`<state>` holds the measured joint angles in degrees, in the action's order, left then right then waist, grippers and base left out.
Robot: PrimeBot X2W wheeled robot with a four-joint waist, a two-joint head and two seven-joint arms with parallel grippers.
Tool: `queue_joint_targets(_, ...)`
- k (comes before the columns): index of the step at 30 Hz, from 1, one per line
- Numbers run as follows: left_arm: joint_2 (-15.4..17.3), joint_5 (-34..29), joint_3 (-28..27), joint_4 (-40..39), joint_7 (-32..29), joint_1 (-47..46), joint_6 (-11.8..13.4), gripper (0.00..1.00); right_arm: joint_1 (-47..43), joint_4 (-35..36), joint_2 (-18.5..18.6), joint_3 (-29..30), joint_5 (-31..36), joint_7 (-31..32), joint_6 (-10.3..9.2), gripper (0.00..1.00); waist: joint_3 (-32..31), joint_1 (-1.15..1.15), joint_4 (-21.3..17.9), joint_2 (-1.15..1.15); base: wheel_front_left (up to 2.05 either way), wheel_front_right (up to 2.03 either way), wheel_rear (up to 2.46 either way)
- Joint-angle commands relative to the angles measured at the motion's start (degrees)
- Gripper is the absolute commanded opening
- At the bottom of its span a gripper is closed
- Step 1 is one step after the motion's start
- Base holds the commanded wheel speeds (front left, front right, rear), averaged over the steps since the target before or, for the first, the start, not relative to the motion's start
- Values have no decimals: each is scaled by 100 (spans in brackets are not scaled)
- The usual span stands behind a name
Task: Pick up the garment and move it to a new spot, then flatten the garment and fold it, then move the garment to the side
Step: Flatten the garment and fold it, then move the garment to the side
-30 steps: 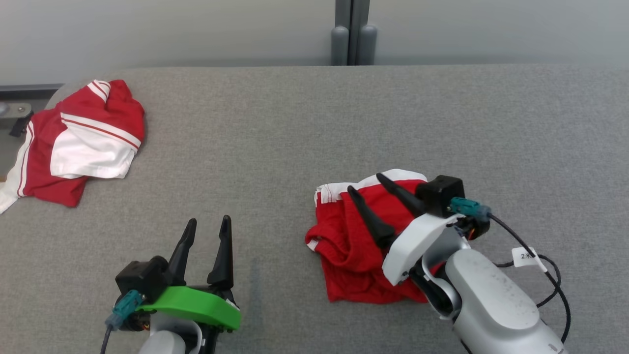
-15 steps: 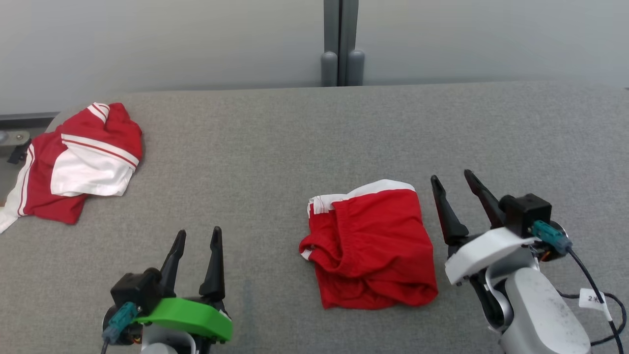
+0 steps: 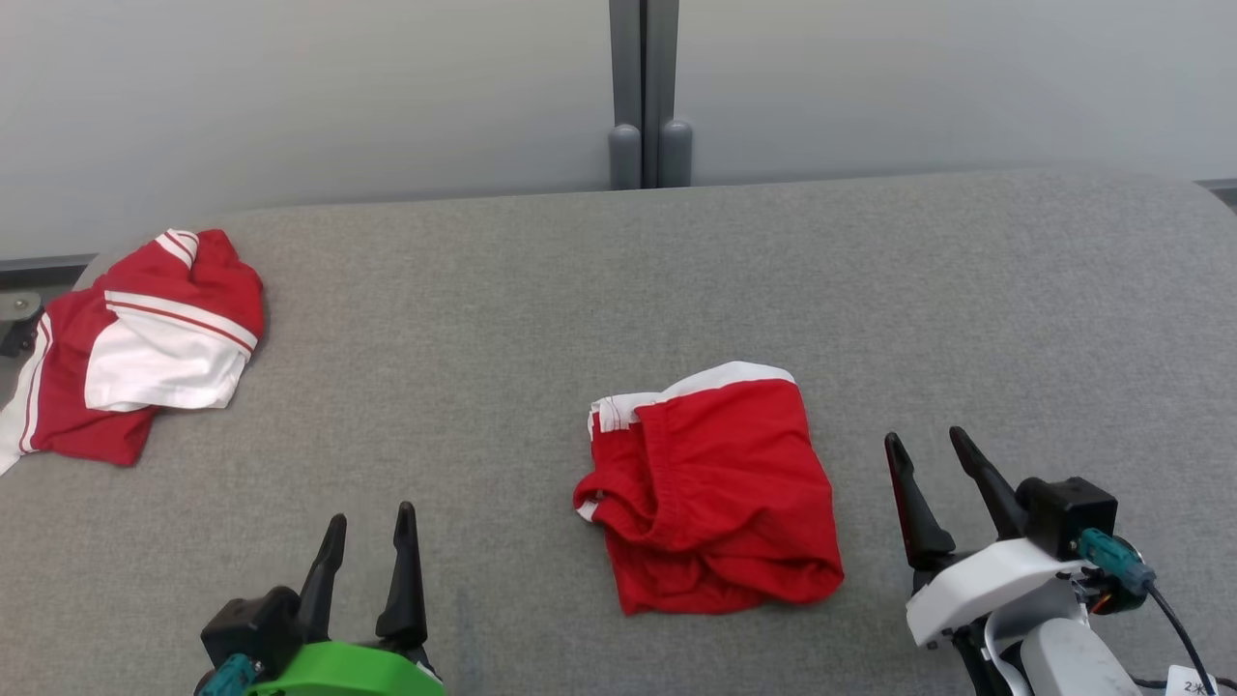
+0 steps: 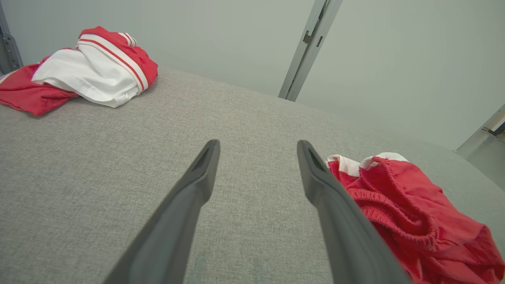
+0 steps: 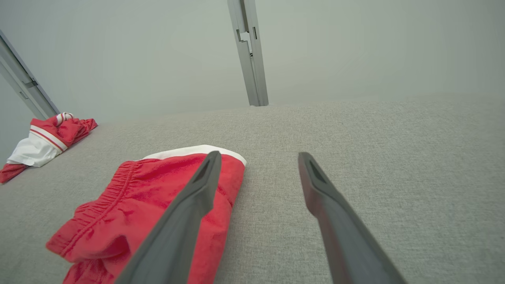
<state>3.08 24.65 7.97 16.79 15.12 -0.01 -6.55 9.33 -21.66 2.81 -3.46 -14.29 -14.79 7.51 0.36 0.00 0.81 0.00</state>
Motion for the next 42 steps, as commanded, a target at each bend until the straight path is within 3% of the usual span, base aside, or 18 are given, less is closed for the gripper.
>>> queue_joint_targets(1,-1,11,-13,-9,3,119,5,100,-116,-6,17,15,-41,-30,-5,100,-9,0,-7,0,0,0,0)
queue_joint_targets(30,-17,-19,54,43,3,-18,20,100,73,-113,17,-45,229,-9,-5,100,22,0,89,0,0,0,0)
queue_joint_targets(42,-13,-44,161,180,3,-282,-30,100,1161,-1012,20,-56,627,1540,-5,100,275,0,535,0,0,0,0)
